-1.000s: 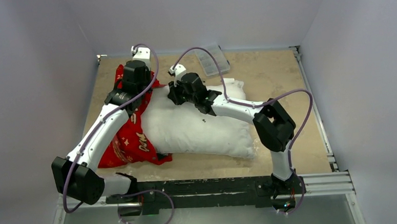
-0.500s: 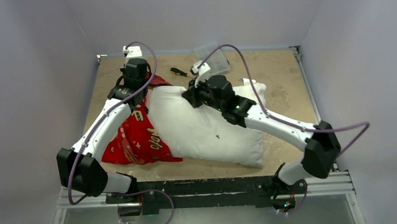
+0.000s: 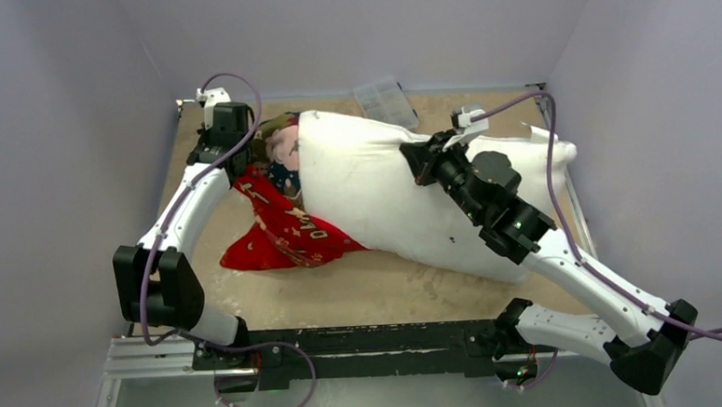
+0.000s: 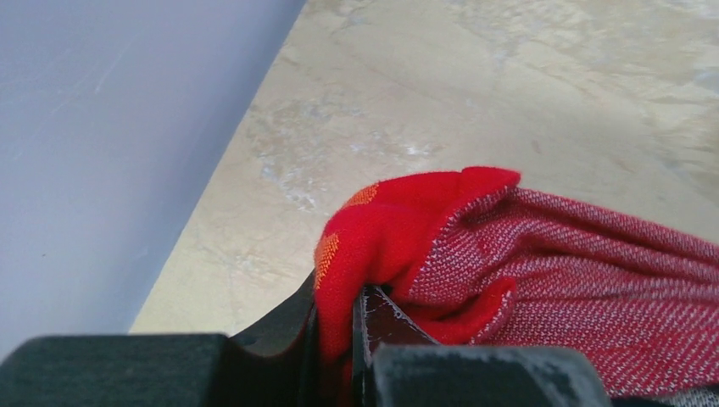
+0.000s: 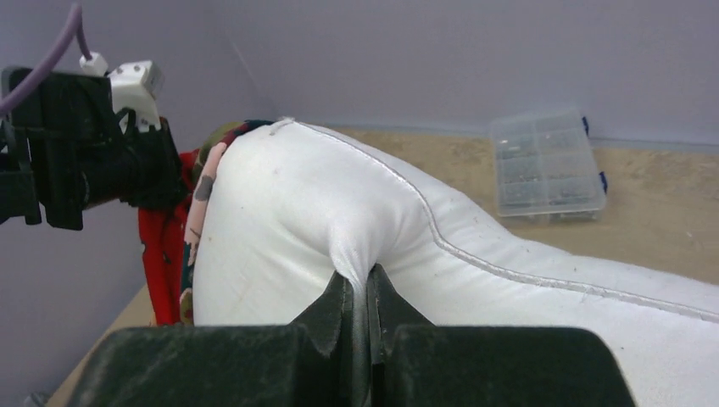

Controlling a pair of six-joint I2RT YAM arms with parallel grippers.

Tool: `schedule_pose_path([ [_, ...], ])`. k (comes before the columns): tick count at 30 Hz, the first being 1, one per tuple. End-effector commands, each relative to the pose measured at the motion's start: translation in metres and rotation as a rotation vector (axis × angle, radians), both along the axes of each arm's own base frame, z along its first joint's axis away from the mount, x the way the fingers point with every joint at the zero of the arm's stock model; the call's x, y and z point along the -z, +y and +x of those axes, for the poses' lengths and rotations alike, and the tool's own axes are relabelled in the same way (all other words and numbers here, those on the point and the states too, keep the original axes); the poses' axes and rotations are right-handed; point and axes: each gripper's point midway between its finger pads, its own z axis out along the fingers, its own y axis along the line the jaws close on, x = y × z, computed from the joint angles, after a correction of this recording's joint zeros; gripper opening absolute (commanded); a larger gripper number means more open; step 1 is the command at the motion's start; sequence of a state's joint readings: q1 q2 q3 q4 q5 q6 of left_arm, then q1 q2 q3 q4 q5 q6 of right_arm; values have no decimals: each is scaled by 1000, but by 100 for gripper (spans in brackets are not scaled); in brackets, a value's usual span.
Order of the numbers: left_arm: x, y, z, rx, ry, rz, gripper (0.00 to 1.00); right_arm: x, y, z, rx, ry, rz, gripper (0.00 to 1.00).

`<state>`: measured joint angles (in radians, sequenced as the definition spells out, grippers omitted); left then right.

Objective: Remove the pillowcase from the pillow

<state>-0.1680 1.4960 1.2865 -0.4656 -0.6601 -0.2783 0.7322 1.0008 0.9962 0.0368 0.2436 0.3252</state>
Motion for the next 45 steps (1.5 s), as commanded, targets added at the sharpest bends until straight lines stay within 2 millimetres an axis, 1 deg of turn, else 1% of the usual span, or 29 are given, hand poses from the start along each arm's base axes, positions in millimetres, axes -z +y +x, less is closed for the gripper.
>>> schedule_pose_path([
  [1,-4,57,-6,-192,11,88,0,-86,-53,-6,180,-186,247,0],
  [4,7,68,-5,-215,33,71,0,-88,-62,-10,204,-185,274,0],
  [6,12,75,-3,-228,40,48,0,-87,-63,-13,198,-196,263,0],
  [7,13,72,0,-215,34,27,0,-85,-60,-13,186,-195,253,0],
  [9,11,59,8,-143,5,-35,0,-77,-50,-11,147,-176,232,0],
  [11,3,50,12,-91,-38,-67,1,-68,-44,-9,129,-153,228,0],
  [12,2,50,12,-89,-46,-66,2,-67,-43,-9,127,-147,233,0],
  [15,-5,64,4,-161,-41,-7,3,-72,-50,-11,149,-155,256,0],
  [17,-12,61,2,-157,-40,-19,12,-77,-53,-13,158,-167,262,0],
  [18,-16,53,2,-127,-46,-48,22,-78,-54,-13,163,-165,266,0],
  [20,-25,29,1,-46,-61,-100,41,-76,-56,-11,182,-150,280,0],
  [22,-36,2,-6,23,-71,-118,59,-73,-62,-8,223,-125,314,0],
  [24,-40,-20,-15,71,-56,-110,75,-74,-71,-5,276,-110,350,0],
  [27,-36,-42,-28,134,-29,-131,79,-78,-87,0,375,-95,406,0],
  [28,-33,-44,-31,145,-21,-138,79,-77,-91,3,409,-84,420,0],
  [30,-31,-43,-37,155,-8,-128,80,-75,-100,9,483,-60,445,0],
  [33,-33,-34,-47,144,-10,-89,80,-70,-113,18,596,-22,490,0],
  [35,-36,-27,-55,126,-36,-68,81,-68,-126,21,677,-9,529,0],
  [36,-33,-23,-60,112,-45,-57,82,-69,-133,22,713,-5,551,0],
  [38,-32,-17,-68,98,-89,-47,84,-67,-147,23,786,-1,573,0],
  [39,-33,-14,-73,93,-111,-45,86,-68,-156,24,822,-8,585,0],
  [42,-41,-9,-85,83,-164,-48,87,-63,-179,27,918,-9,619,0],
  [45,-51,-5,-96,72,-229,-54,88,-53,-194,33,962,-17,636,0],
])
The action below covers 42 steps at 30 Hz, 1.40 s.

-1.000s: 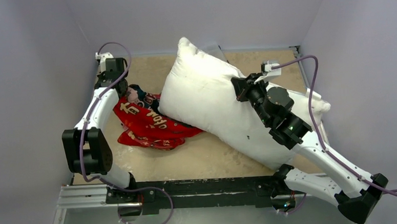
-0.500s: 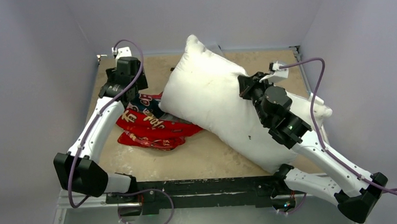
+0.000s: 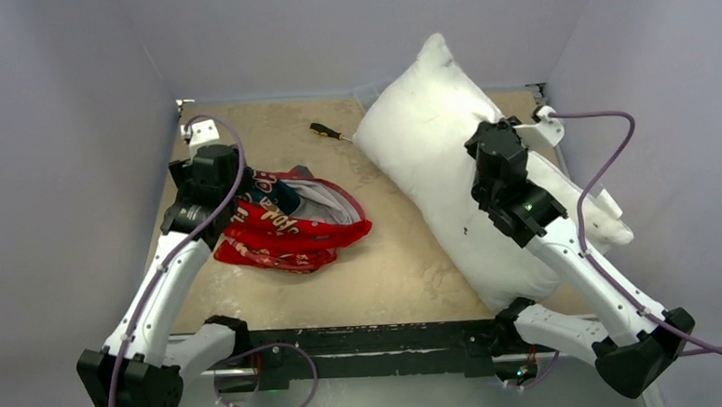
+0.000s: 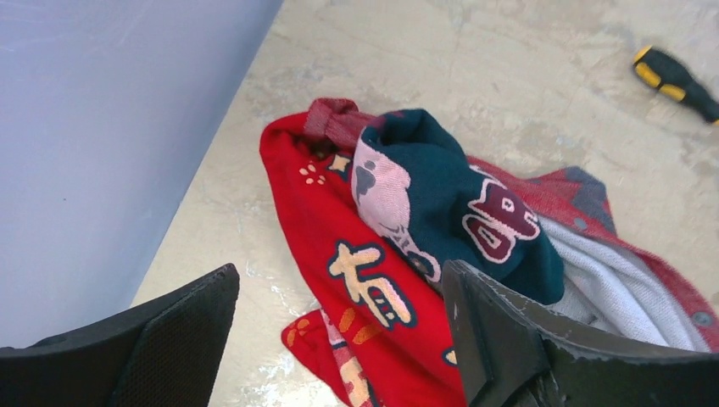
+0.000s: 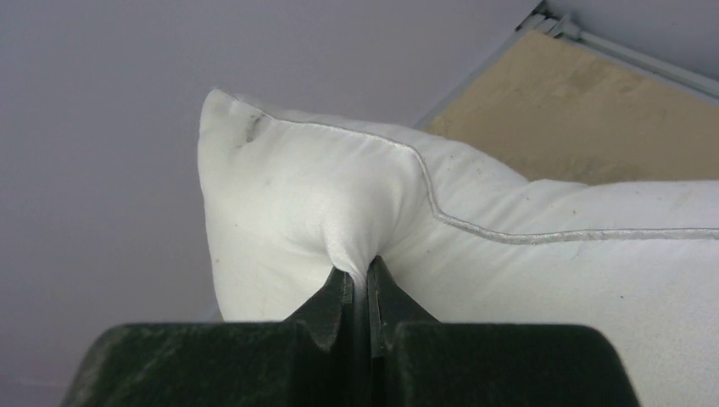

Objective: Remove the pillowcase from the pillow

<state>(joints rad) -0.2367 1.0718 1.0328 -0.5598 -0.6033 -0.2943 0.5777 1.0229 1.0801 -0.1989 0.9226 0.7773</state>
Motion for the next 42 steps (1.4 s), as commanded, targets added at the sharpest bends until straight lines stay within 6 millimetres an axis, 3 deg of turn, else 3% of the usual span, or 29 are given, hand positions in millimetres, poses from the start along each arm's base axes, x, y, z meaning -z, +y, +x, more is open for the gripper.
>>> schedule_pose_path([
  [1,-35,12,-7,-44,-174,-5,89,-56,-44,-3,183,-226,213,0],
  [7,-49,24,-27,-98,-266,-5,94,-19,-91,0,382,-228,292,0],
  [13,-49,23,-29,-92,-273,-14,95,34,-105,20,427,-141,313,6],
  [15,-47,23,-29,-87,-268,-15,95,49,-107,27,425,-96,312,16],
  [18,-47,22,-29,-84,-270,-18,95,60,-107,28,431,-51,294,49],
  [23,-49,22,-30,-84,-282,-21,95,34,-103,19,361,-90,289,82],
  [27,-52,21,-31,-73,-302,-28,95,1,-101,0,289,-165,284,99],
  [31,-56,18,-35,-52,-305,-51,95,-28,-101,-21,233,-228,280,99],
  [37,-68,14,-53,-19,-320,-99,96,-86,-110,-68,183,-357,213,99],
  [42,-73,10,-72,12,-359,-155,96,-118,-119,-103,168,-431,106,99],
])
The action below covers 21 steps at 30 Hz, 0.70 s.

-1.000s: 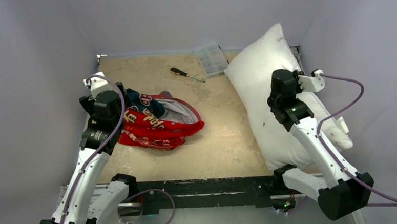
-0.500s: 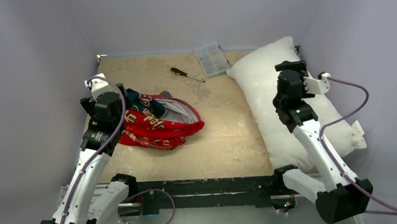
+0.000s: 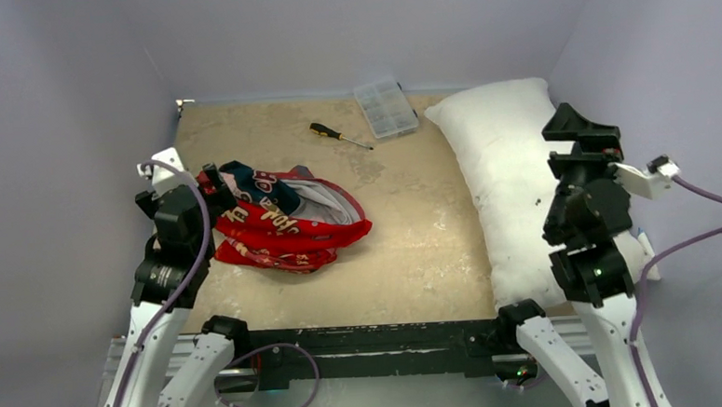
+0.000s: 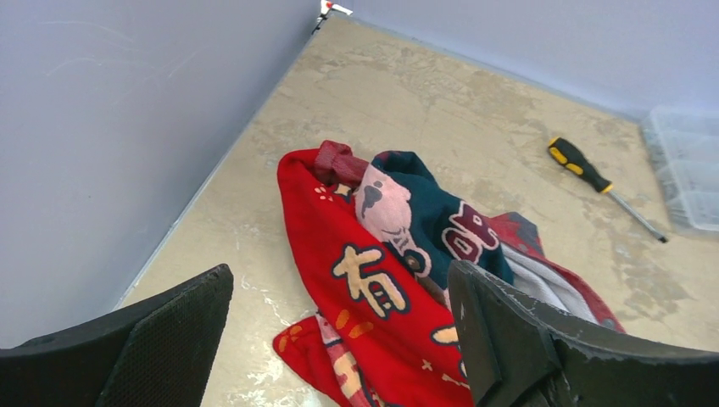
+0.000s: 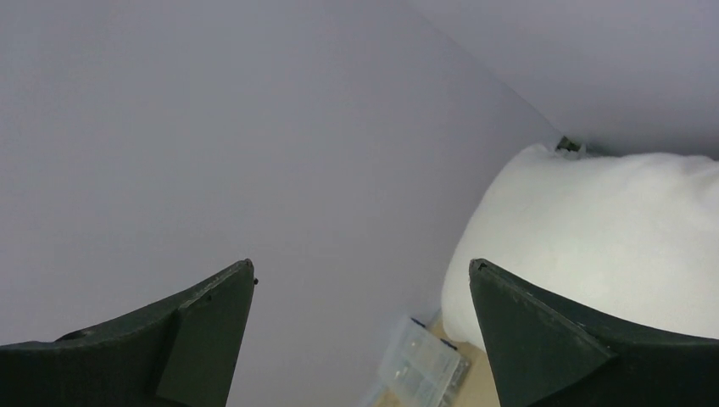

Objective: Remove the pillowcase from the pillow

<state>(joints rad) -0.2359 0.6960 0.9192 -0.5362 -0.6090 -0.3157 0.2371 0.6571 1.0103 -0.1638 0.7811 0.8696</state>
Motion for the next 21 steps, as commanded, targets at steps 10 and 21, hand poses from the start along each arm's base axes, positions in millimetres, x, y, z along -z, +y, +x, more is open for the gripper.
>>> schedule_pose_path([
  [10,-7,-4,-51,61,-187,-144,96,-53,-11,-88,-23,-218,-219,99],
  [21,4,5,-55,17,-191,-127,96,-43,-14,-124,-47,-377,-255,99],
])
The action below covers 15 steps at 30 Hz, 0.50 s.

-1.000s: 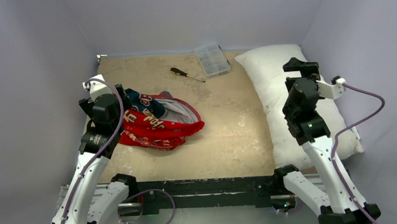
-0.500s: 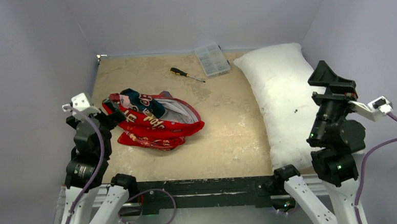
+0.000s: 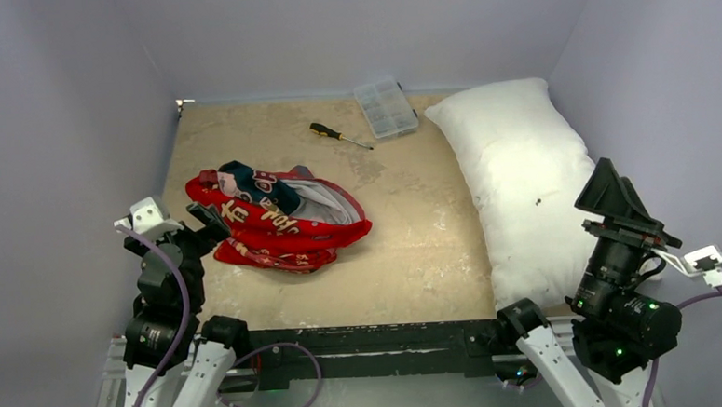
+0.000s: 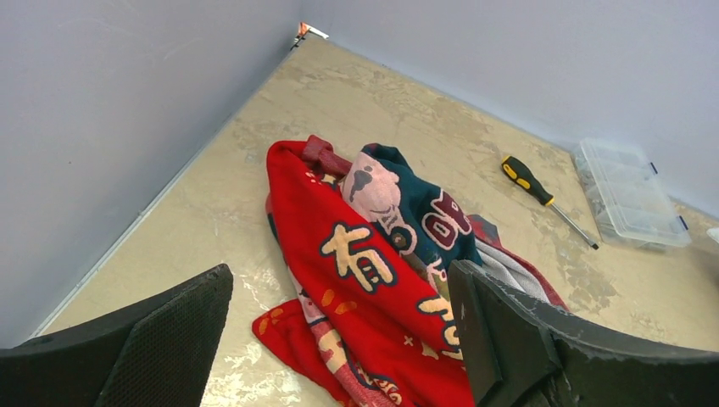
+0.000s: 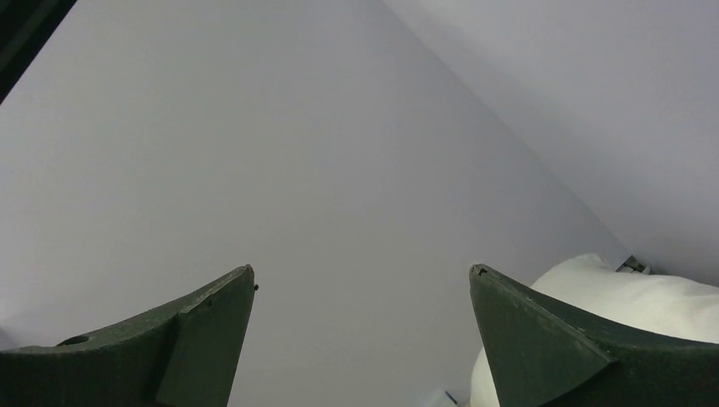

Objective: Remove the pillowcase from the pillow

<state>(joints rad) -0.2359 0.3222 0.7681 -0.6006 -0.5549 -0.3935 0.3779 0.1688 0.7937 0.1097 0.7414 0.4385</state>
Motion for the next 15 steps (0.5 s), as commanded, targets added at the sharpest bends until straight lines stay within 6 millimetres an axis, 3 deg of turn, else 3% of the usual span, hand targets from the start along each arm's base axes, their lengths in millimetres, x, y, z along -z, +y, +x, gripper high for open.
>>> schedule_pose_path([
  [1,0,2,4,-22,-1,-5,97,-9,3,-9,-12,-68,-51,99],
  [6,6,4,10,-34,37,7,96,-12,4,-18,-30,-110,-61,99],
  [15,6,9,11,-42,28,5,97,-12,7,-16,-47,-112,-68,99],
])
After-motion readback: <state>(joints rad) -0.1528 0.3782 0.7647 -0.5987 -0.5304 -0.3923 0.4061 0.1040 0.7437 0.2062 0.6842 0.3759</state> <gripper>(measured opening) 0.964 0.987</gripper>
